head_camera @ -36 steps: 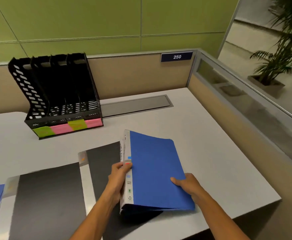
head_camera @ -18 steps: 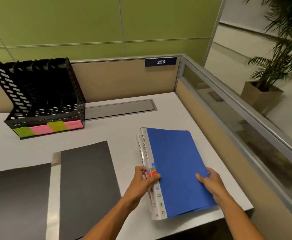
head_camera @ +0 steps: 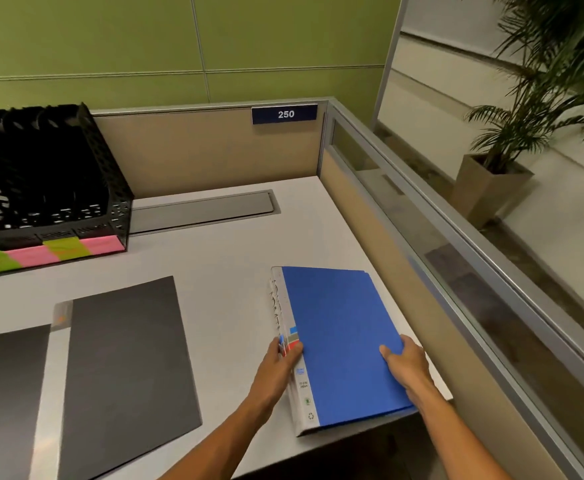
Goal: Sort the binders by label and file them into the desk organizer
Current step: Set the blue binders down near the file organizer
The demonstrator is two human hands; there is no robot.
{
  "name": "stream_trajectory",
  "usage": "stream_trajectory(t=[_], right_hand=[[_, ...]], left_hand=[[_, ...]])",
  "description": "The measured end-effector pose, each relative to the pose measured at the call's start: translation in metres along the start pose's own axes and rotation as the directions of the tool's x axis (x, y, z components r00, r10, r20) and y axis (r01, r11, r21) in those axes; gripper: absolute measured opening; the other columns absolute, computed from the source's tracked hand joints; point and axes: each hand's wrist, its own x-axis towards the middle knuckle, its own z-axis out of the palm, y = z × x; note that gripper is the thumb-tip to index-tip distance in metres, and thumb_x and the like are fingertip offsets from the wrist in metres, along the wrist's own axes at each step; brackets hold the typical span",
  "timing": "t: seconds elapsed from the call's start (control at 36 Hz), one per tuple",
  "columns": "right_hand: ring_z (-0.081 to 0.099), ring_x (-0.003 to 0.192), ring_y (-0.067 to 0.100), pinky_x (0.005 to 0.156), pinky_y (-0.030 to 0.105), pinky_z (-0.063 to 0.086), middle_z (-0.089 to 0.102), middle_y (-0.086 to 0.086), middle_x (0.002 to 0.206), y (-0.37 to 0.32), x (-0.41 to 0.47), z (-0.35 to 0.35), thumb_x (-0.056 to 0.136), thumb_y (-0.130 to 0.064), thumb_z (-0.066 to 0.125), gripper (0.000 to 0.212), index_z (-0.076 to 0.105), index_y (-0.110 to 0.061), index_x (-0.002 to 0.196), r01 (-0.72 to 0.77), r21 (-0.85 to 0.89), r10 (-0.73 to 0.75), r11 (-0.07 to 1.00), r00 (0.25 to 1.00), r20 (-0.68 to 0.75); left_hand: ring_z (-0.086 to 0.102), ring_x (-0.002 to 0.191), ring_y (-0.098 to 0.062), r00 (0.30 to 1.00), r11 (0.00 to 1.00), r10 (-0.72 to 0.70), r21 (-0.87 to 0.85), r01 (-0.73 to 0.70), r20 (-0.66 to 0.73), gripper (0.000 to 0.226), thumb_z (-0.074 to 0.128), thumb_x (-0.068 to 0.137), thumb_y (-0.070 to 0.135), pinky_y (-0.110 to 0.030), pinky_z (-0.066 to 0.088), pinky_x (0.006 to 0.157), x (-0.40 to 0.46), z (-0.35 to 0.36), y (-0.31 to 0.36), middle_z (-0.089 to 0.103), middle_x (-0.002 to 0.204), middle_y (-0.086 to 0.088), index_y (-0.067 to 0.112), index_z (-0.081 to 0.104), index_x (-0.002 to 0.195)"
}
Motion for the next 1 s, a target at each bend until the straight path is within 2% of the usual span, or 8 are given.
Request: stream_trajectory(t=[0.14,0.25,0.39,0.47,0.58,0.64,0.89,1.0], right_hand=[[0.036,0.135,0.037,0.111,0.052,0.036,0.037,0.014,0.147,-0.005,-0.001,0.003,0.098,-0.047,0.054,0.064,0.033,-0.023,0.153,0.000,-0.253,-0.017,0.967,0.998,-0.067],[0.034,0.134,0.036,0.113,0.050,0.029,0.036,0.015,0.147,-0.006,-0.001,0.008,0.098,-0.051,0.052,0.066,0.031,-0.024,0.154,-0.005,-0.346,-0.030,0.938,0.995,-0.095],[0.031,0.137,0.040,0.115,0.054,0.027,0.034,0.019,0.149,-0.014,-0.007,0.018,0.094,-0.047,0.060,0.082,0.015,-0.023,0.158,0.015,-0.276,-0.063,0.961,0.984,-0.167],[0.030,0.138,0.042,0.116,0.056,0.023,0.034,0.021,0.150,-0.030,-0.020,0.030,0.092,-0.048,0.064,0.092,0.007,-0.022,0.159,0.126,-0.275,-0.188,0.953,0.959,-0.212],[0.029,0.141,0.040,0.116,0.058,0.022,0.035,0.020,0.152,-0.062,-0.044,0.049,0.092,-0.045,0.066,0.092,0.009,-0.020,0.159,0.373,-0.193,-0.409,0.908,0.888,-0.210],[0.030,0.141,0.037,0.116,0.055,0.020,0.038,0.017,0.151,-0.080,-0.057,0.059,0.092,-0.042,0.066,0.090,0.012,-0.018,0.159,0.485,-0.148,-0.507,0.862,0.841,-0.192],[0.031,0.136,0.030,0.113,0.053,0.028,0.040,0.010,0.149,-0.143,-0.114,0.110,0.093,-0.038,0.066,0.084,0.017,-0.021,0.158,0.702,0.052,-0.700,0.710,0.712,-0.054],[0.033,0.139,0.026,0.115,0.053,0.030,0.038,0.007,0.153,-0.155,-0.136,0.137,0.093,-0.035,0.066,0.081,0.018,-0.025,0.157,0.732,0.106,-0.738,0.673,0.675,0.022]], left_hand=[[0.076,0.086,-0.009,1.000,1.000,-0.005,0.026,0.005,-0.024,0.032,0.048,0.099,0.051,-0.018,0.056,0.055,-0.007,0.011,0.000,0.069,0.117,0.019,0.042,0.041,0.130],[0.076,0.089,-0.009,0.999,0.998,0.004,0.067,-0.001,-0.045,0.034,0.047,0.093,0.063,-0.022,0.058,0.062,-0.011,0.015,0.001,0.068,0.117,0.021,0.048,0.040,0.123],[0.076,0.087,-0.009,0.998,0.998,0.026,0.059,-0.022,-0.062,0.049,0.051,0.092,0.062,-0.023,0.059,0.060,-0.009,0.014,0.006,0.067,0.123,0.017,0.036,0.039,0.132],[0.072,0.089,-0.004,0.993,0.997,0.028,0.079,-0.019,-0.111,0.071,0.051,0.092,0.063,-0.019,0.057,0.060,-0.010,0.010,0.011,0.046,0.145,0.018,0.035,0.023,0.150],[0.046,0.138,-0.019,0.972,0.993,0.018,0.120,0.011,-0.233,0.080,0.046,0.095,0.062,-0.042,0.047,0.105,-0.013,-0.003,0.018,0.026,0.164,0.005,0.031,0.008,0.158],[0.043,0.141,-0.023,0.957,0.993,0.019,0.119,0.016,-0.289,0.076,0.047,0.095,0.061,-0.044,0.043,0.108,-0.017,-0.012,0.020,0.029,0.162,0.004,0.032,0.011,0.157],[0.053,0.128,-0.016,0.888,0.999,0.038,0.047,-0.018,-0.459,0.052,0.046,0.098,0.061,-0.042,0.046,0.108,-0.053,-0.076,0.004,0.049,0.145,0.011,0.037,0.041,0.144],[0.058,0.115,-0.007,0.860,1.000,0.029,0.012,-0.026,-0.510,0.043,0.048,0.097,0.060,-0.023,0.051,0.080,-0.071,-0.108,-0.001,0.056,0.130,0.017,0.039,0.049,0.135]])
